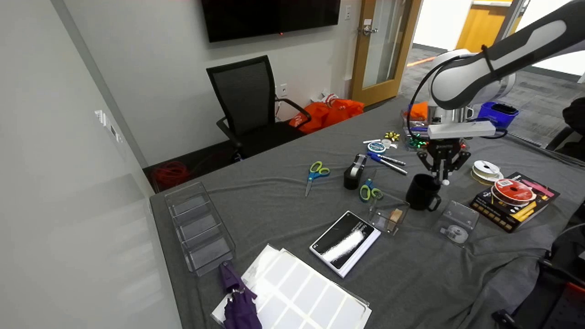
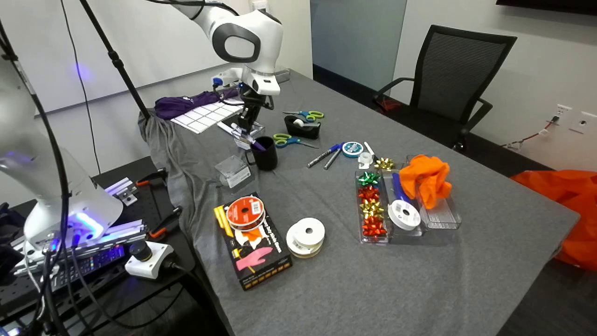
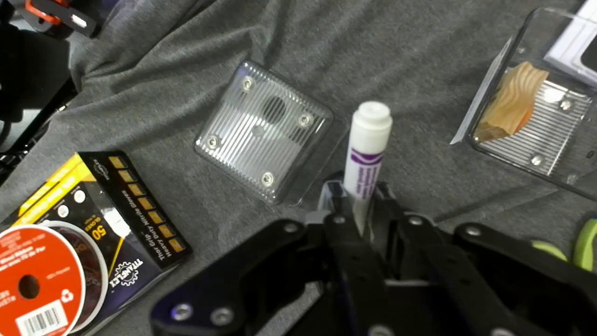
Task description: Remove the marker from the clear case on the left and then put it in the black cup
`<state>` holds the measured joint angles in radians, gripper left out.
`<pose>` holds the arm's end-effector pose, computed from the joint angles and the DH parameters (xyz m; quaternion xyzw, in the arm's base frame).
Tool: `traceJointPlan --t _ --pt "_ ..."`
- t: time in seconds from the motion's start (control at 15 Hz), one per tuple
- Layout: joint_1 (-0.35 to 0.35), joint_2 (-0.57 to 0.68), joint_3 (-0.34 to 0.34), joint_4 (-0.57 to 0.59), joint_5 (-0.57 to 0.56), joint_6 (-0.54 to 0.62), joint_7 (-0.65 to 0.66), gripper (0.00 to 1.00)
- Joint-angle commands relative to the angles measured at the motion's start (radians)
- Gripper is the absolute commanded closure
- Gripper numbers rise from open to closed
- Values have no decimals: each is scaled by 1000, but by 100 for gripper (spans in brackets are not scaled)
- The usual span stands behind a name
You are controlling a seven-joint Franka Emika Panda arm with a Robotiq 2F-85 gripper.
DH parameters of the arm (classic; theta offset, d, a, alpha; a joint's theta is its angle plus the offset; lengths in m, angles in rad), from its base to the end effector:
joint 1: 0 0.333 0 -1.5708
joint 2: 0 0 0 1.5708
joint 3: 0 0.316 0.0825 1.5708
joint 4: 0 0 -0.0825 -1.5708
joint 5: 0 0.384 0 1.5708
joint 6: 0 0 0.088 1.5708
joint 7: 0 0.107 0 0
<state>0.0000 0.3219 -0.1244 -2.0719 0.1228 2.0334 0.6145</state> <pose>0.5416 -0.0605 0.2514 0.9033 -0.3896 -0.1789 0.0145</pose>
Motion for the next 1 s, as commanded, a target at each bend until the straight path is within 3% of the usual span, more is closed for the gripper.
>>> traceJointPlan --t 0.0,0.53,0.6,0.73,0.93 --pt "-8 54 0 27 0 50 -1 96" --pt "-7 86 1 36 10 91 -10 96" --pt "-6 86 2 35 12 94 -8 58" --pt "-6 81 5 33 17 96 -12 53" --pt "-8 67 11 32 34 88 -22 30"
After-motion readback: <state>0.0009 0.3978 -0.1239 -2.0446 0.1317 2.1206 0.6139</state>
